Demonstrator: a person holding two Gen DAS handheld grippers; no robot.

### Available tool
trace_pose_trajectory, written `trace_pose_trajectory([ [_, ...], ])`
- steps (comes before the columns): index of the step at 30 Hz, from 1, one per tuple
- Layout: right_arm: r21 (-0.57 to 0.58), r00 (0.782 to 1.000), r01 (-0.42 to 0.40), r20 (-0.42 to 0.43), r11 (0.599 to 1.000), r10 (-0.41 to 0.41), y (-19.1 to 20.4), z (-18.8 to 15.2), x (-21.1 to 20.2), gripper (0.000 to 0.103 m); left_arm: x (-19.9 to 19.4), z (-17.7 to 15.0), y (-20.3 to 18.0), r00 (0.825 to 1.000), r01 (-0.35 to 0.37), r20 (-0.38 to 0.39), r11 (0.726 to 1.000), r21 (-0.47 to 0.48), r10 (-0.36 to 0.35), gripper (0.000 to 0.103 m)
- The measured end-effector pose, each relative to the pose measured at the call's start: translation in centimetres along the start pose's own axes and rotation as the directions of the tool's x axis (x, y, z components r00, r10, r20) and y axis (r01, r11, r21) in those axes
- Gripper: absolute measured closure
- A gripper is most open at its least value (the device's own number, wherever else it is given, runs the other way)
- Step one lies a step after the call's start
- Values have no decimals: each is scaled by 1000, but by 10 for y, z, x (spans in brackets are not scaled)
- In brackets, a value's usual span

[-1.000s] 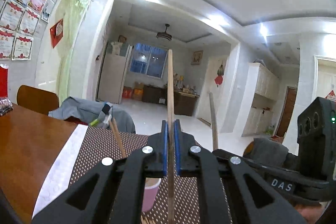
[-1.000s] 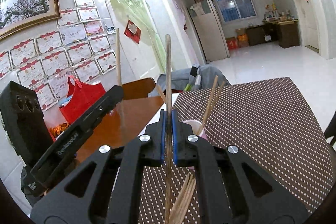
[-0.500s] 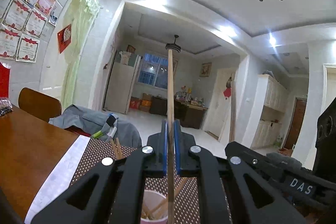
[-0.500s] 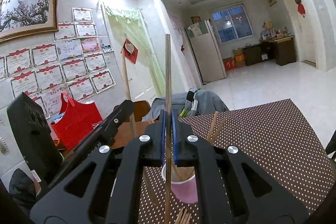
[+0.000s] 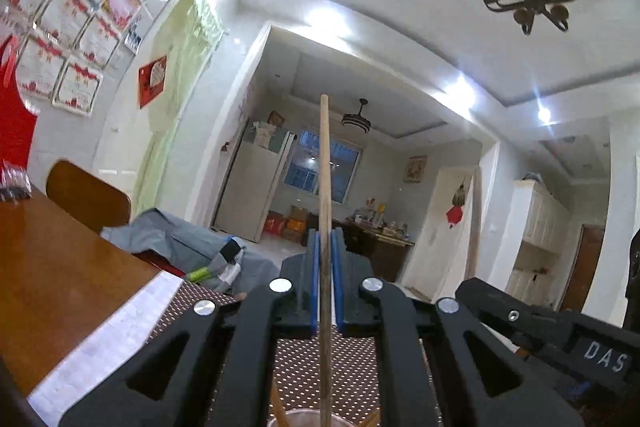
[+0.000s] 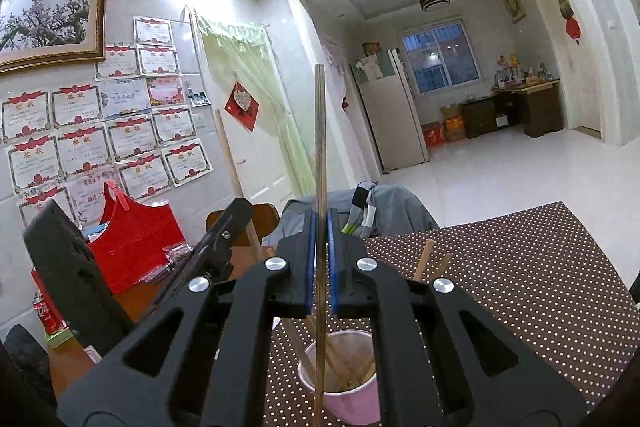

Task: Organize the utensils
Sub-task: 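Lift both held chopsticks upright and carry them above the pink cup, then open the left tool to drop its chopstick into the cup while the right tool releases its own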

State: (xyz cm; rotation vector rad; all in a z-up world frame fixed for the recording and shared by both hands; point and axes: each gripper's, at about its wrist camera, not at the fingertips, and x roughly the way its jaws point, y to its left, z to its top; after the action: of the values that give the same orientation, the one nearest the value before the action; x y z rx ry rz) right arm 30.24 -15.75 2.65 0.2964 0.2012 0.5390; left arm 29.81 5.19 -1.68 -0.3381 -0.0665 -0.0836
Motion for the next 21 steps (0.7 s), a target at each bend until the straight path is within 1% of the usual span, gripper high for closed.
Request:
trace_pose_trajectory([
  [2, 15, 1000, 3, 1, 1000, -3, -5, -3, 2, 97, 3, -6, 2, 1000, -8, 14, 1000, 9, 8, 97],
  [4, 18, 1000, 13, 1, 1000, -14, -8, -3, 5, 97, 6, -9, 3, 1000, -15, 11, 1000, 21, 15, 97],
  [7, 11, 999, 40, 37, 999, -40, -10, -4, 4, 97, 8, -15, 1, 999, -31, 7, 999, 36, 31, 97],
  [12, 10, 993, 59, 103, 998, -59, -12, -7, 0, 97, 12, -20, 2, 998, -51, -22, 997, 56, 52, 97],
  [17, 15, 984, 64, 165, 998, -65, -14, -9, -6, 97, 14, -21, -1, 996, -58, -71, 995, 75, 63, 96],
  [21, 4, 980, 69, 189, 998, -69, -13, -12, -5, 97, 13, -22, -5, 994, -63, -83, 992, 109, 72, 96],
])
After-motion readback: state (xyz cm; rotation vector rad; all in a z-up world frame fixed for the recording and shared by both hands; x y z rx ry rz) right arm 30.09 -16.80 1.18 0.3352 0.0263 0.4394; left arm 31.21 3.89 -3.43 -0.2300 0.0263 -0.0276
